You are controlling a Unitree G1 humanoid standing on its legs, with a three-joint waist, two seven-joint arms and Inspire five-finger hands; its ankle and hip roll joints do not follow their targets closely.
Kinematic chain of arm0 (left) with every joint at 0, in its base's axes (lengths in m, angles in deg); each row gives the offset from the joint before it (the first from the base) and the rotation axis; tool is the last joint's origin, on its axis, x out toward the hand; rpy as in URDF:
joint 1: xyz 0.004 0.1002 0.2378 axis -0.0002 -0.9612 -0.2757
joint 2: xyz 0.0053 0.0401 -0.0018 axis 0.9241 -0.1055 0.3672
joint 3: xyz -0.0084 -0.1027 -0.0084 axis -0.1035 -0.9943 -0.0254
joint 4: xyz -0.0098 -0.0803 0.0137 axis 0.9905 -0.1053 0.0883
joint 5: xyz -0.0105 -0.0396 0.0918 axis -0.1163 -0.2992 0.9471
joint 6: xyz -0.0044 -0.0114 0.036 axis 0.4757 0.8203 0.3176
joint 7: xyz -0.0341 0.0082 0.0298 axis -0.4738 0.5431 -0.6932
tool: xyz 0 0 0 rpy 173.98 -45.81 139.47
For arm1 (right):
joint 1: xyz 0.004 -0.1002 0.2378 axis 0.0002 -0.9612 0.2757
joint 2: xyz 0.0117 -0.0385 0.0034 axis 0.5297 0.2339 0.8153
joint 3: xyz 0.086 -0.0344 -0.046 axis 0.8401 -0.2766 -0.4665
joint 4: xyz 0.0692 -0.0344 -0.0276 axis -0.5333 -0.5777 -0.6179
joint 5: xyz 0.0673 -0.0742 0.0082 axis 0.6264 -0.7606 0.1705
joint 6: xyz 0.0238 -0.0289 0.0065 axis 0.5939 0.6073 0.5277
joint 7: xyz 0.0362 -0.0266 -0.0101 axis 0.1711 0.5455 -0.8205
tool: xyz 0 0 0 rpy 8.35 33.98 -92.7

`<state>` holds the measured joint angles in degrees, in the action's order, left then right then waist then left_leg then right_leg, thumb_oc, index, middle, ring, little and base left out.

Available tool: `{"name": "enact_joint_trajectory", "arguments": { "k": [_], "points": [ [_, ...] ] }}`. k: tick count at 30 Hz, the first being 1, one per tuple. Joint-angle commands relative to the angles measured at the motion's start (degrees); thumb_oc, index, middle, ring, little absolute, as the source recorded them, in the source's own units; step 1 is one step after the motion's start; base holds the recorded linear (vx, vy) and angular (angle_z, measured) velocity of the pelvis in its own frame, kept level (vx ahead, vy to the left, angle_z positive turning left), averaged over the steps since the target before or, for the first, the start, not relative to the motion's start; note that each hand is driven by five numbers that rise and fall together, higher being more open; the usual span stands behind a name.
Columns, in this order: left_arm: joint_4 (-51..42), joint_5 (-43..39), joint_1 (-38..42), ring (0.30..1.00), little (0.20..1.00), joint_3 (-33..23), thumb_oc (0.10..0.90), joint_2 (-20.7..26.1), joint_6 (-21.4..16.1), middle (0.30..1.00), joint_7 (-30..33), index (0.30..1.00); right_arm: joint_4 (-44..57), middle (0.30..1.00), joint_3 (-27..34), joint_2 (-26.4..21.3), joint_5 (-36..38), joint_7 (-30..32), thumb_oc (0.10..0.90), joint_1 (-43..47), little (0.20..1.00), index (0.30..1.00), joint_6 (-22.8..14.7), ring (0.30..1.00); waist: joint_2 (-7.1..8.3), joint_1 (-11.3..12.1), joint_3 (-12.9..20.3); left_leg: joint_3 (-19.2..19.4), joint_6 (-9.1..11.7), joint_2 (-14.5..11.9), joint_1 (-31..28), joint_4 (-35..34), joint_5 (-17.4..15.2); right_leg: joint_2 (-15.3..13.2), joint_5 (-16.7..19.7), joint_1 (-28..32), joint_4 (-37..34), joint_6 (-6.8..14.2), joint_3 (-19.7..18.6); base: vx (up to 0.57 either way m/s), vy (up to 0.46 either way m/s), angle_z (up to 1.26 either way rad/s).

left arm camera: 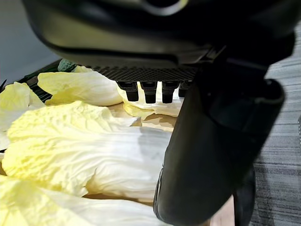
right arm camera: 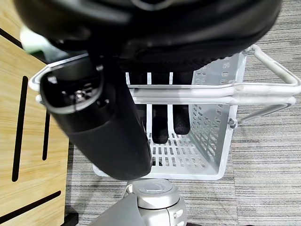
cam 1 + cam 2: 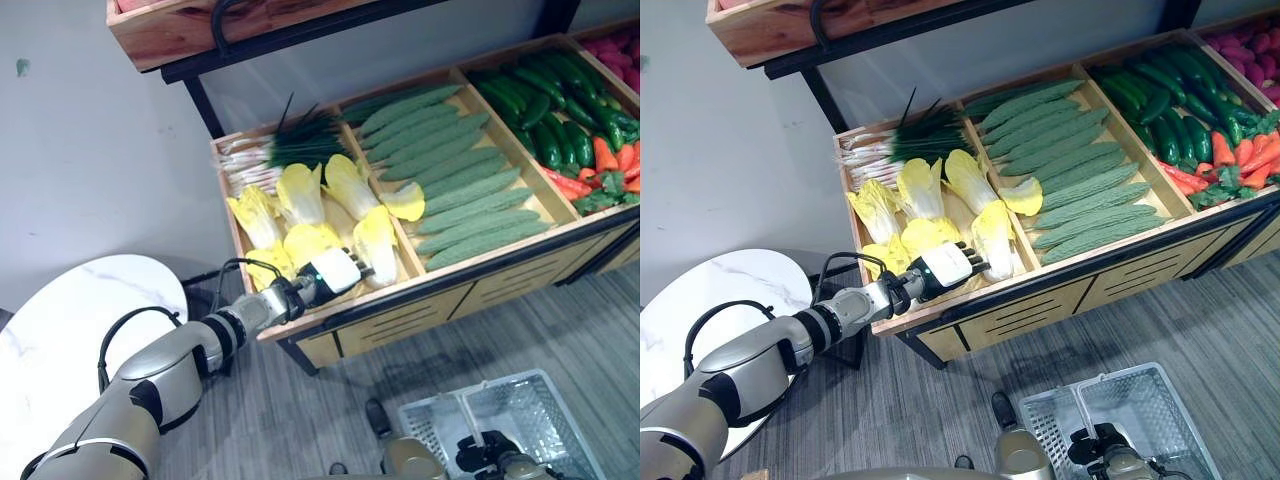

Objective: Get the vegetables into the basket

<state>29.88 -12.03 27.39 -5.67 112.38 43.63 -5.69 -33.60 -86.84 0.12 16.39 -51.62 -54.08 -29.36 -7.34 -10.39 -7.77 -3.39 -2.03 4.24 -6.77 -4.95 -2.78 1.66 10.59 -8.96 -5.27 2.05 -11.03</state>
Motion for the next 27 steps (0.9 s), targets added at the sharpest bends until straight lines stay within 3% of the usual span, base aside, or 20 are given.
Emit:
{"name": "enact_joint_trajectory", "arguments": {
  "k": [1, 5, 6, 7, 8, 9, 27],
  "points": [
    [12.18, 3.01, 6.49, 1.000, 1.000, -4.35, 0.900, -1.68, 6.35, 1.000, -0.67, 1.000, 2.26, 0.300, -2.69, 0.23, 0.01, -0.32, 0.400, 0.41, 0.300, 0.300, -2.57, 0.300, 2.03, -2.21, 1.75, -0.11, 3.18, -0.68, 5.96, -0.05, 2.92, -0.84, -8.26, 8.29, 0.27, 3.66, -1.60, 0.01, 0.012, -0.23],
    [13.84, 4.27, 5.69, 1.000, 1.000, -4.30, 0.900, -2.29, 6.76, 1.000, -1.17, 1.000, 3.17, 0.300, -3.02, 0.58, 0.06, -0.33, 0.400, 0.08, 0.300, 0.300, -2.80, 0.300, 1.73, -2.46, 1.78, 0.28, 3.16, -0.70, 5.95, -0.05, 2.79, -0.72, -8.30, 8.18, 0.27, 3.67, -2.05, 0.03, 0.008, -0.15],
    [14.71, 4.46, 5.09, 0.841, 0.841, -4.65, 0.786, -2.56, 7.04, 0.841, -1.43, 0.841, 3.70, 0.300, -3.10, 0.63, 0.11, -0.36, 0.400, -0.21, 0.300, 0.300, -2.85, 0.300, 1.61, -2.67, 1.54, 0.50, 3.19, -0.77, 5.90, -0.05, 2.77, -0.69, -8.34, 8.18, 0.27, 3.70, -2.33, 0.02, 0.011, -0.15],
    [15.00, 4.35, 5.04, 0.583, 0.583, -4.87, 0.602, -2.63, 7.15, 0.583, -1.49, 0.583, 3.86, 0.300, -3.19, 0.65, 0.15, -0.34, 0.400, -0.12, 0.300, 0.300, -2.94, 0.300, 1.57, -2.75, 1.36, 0.63, 3.21, -0.81, 5.95, -0.05, 2.78, -0.67, -8.32, 8.07, 0.27, 3.71, -2.37, 0.01, 0.007, -0.10],
    [15.50, 4.27, 4.97, 0.380, 0.380, -5.07, 0.457, -2.61, 7.29, 0.380, -1.71, 0.380, 3.93, 0.300, -3.27, 0.71, 0.15, -0.36, 0.400, -0.08, 0.300, 0.300, -2.95, 0.300, 1.57, -2.90, 1.24, 0.80, 3.23, -0.84, 6.01, -0.05, 2.75, -0.70, -8.25, 7.94, 0.27, 3.77, -2.34, 0.00, 0.000, 0.00],
    [15.66, 4.12, 4.89, 0.300, 0.300, -5.27, 0.400, -2.44, 7.37, 0.300, -1.75, 0.300, 4.07, 0.300, -3.32, 0.67, 0.03, -0.38, 0.400, -0.15, 0.300, 0.300, -2.97, 0.300, 1.58, -2.97, 1.12, 0.91, 3.22, -0.84, 6.07, -0.05, 2.74, -0.69, -8.16, 7.84, 0.27, 3.84, -2.40, 0.00, 0.000, 0.14],
    [14.36, 5.35, 3.18, 0.300, 0.300, -5.53, 0.400, -1.91, 6.64, 0.300, -1.78, 0.300, 6.10, 0.300, -3.60, 0.44, -0.23, -0.52, 0.400, -2.34, 0.300, 0.300, -3.75, 0.300, 1.94, -2.40, 0.34, 1.28, 3.32, -1.22, 5.26, -0.05, 2.15, -0.38, -8.39, 8.58, 0.27, 3.97, -2.48, 0.01, -0.001, -0.06]
  ]
}}
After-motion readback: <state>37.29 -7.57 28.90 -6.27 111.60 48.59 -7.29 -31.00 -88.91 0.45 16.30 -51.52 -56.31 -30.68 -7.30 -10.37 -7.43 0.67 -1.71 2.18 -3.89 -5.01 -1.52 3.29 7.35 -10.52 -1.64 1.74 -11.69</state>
